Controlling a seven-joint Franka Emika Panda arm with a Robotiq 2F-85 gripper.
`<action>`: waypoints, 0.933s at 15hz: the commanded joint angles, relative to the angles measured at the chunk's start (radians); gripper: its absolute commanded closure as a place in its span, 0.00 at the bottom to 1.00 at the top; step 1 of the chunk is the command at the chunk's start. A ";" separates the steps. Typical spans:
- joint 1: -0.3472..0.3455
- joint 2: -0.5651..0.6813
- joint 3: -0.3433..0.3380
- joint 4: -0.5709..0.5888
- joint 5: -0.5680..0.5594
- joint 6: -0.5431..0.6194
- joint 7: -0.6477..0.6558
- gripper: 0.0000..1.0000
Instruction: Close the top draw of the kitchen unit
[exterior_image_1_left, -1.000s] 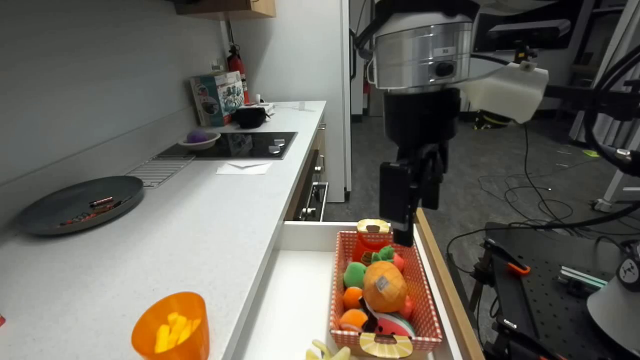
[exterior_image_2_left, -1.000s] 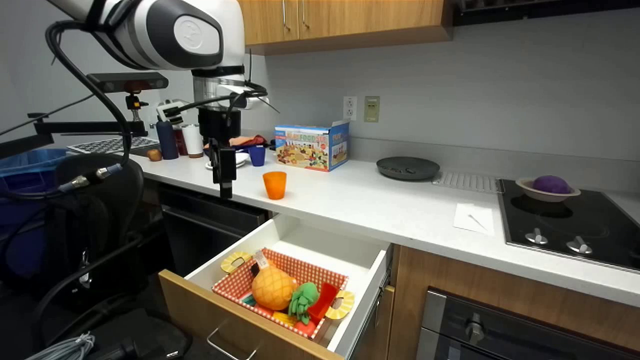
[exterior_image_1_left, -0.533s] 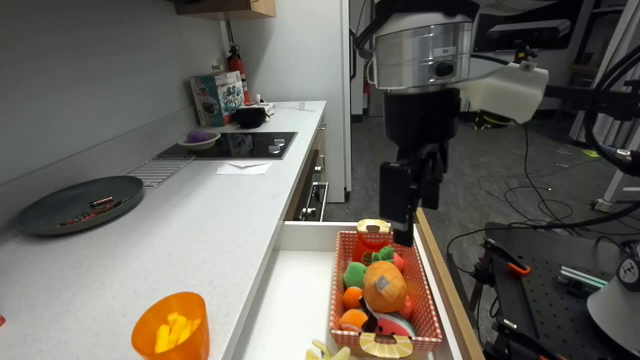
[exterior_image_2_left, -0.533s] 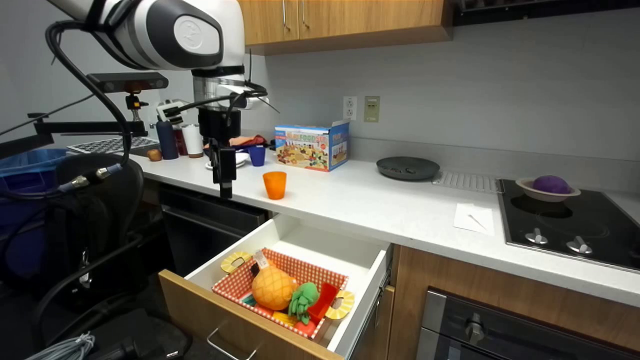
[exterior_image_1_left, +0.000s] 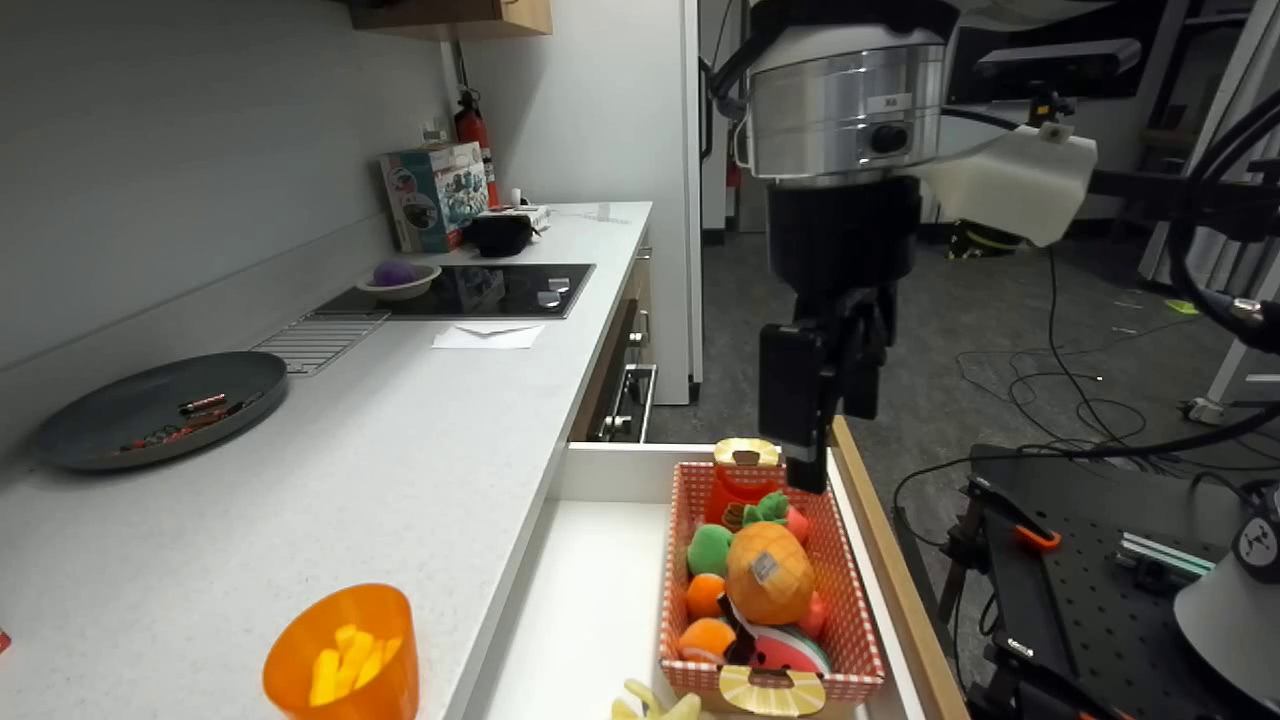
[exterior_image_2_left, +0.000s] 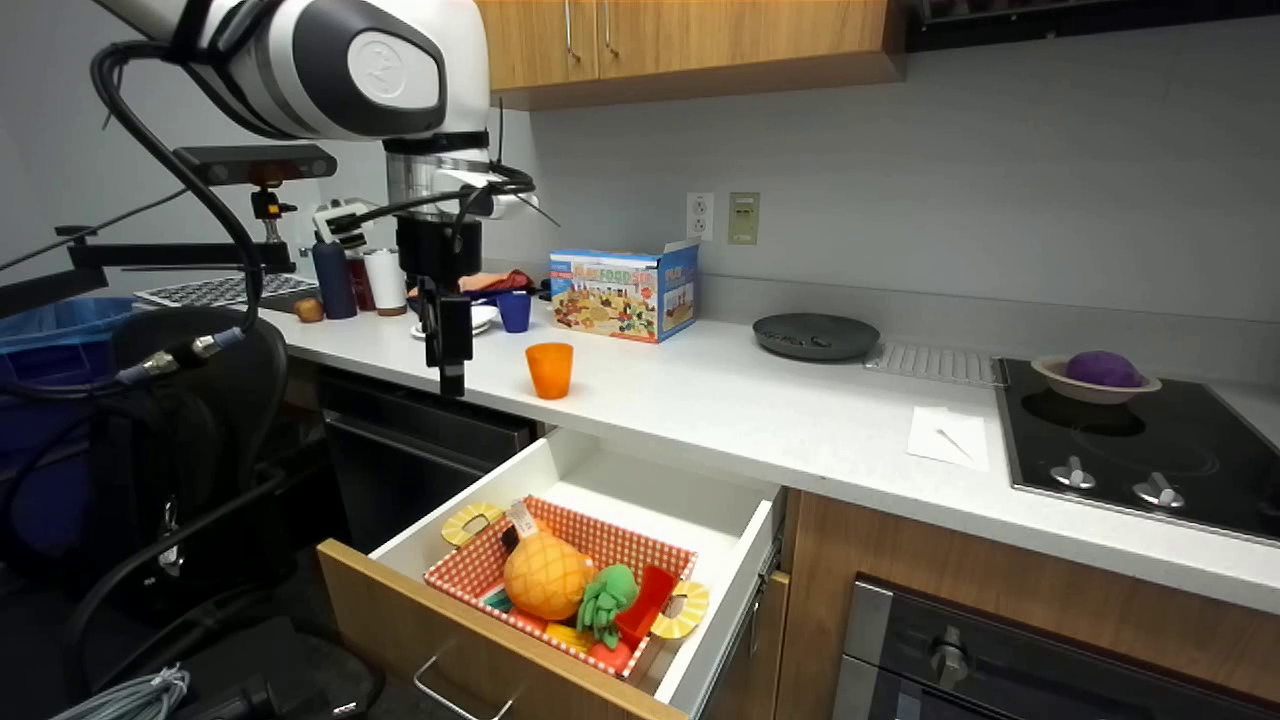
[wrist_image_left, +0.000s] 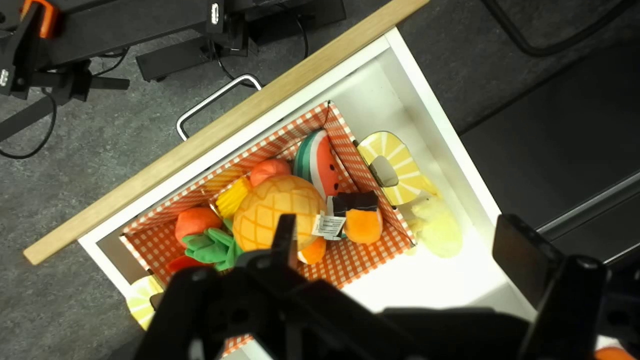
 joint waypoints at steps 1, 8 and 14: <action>0.013 0.001 -0.013 0.001 -0.005 -0.001 0.004 0.00; 0.011 -0.011 -0.023 -0.009 -0.018 -0.027 -0.025 0.00; -0.015 -0.021 -0.096 -0.084 -0.128 -0.072 -0.175 0.00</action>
